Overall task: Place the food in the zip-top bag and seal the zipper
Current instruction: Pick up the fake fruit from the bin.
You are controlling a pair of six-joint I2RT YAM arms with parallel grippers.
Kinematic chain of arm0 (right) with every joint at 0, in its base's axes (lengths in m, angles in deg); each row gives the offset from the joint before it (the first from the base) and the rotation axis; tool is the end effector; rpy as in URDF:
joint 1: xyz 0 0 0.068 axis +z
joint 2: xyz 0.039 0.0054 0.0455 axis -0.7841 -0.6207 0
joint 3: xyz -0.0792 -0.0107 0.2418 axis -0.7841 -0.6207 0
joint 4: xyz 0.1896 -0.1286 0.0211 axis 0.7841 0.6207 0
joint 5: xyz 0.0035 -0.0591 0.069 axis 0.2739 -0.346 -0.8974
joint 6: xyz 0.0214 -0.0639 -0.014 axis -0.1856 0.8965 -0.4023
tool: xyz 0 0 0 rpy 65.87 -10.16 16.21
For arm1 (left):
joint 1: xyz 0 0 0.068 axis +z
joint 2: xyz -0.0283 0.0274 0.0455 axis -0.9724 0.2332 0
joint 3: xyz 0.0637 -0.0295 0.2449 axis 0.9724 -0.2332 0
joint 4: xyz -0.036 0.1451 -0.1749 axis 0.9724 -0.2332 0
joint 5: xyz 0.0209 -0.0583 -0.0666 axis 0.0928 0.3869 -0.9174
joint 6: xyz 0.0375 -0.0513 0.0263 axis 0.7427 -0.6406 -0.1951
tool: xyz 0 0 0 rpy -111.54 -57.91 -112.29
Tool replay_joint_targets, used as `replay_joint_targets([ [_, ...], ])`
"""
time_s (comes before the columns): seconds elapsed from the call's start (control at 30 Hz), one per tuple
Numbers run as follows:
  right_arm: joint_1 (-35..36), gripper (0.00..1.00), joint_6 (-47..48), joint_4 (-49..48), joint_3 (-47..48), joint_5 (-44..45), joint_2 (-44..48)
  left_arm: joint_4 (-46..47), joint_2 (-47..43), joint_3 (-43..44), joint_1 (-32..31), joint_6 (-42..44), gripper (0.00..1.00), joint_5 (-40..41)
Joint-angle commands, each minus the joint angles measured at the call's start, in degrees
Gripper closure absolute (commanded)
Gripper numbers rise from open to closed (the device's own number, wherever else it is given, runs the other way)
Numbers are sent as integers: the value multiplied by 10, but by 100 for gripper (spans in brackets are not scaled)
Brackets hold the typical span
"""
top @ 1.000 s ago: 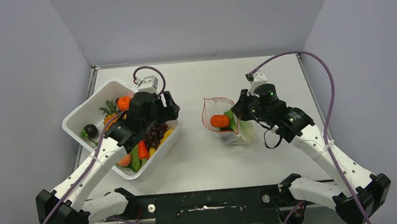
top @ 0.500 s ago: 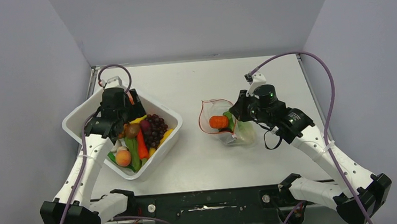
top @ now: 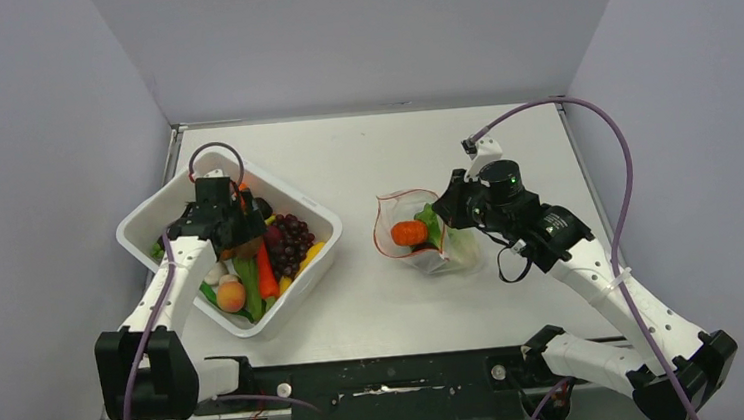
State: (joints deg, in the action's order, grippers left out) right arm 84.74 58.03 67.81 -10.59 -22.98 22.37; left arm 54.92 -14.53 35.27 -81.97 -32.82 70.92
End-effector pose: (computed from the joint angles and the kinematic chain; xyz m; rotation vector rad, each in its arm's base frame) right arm 0.1784 0.1149 0.3223 -0.0134 2.1604 0.6498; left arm 0.2438 -0.0133 0.2343 -0.4554 2.4127 0.0031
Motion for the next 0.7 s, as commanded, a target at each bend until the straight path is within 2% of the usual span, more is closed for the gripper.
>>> replay_joint_targets([
  [0.0,5,100,11,-41,7,-2,2,66,15,-6,24,14,23,-69],
  [0.33,3,100,39,-37,20,4,-21,62,57,-9,43,18,23,-78],
  [0.67,3,100,22,-36,4,13,-7,90,62,-18,43,42,33,-185],
])
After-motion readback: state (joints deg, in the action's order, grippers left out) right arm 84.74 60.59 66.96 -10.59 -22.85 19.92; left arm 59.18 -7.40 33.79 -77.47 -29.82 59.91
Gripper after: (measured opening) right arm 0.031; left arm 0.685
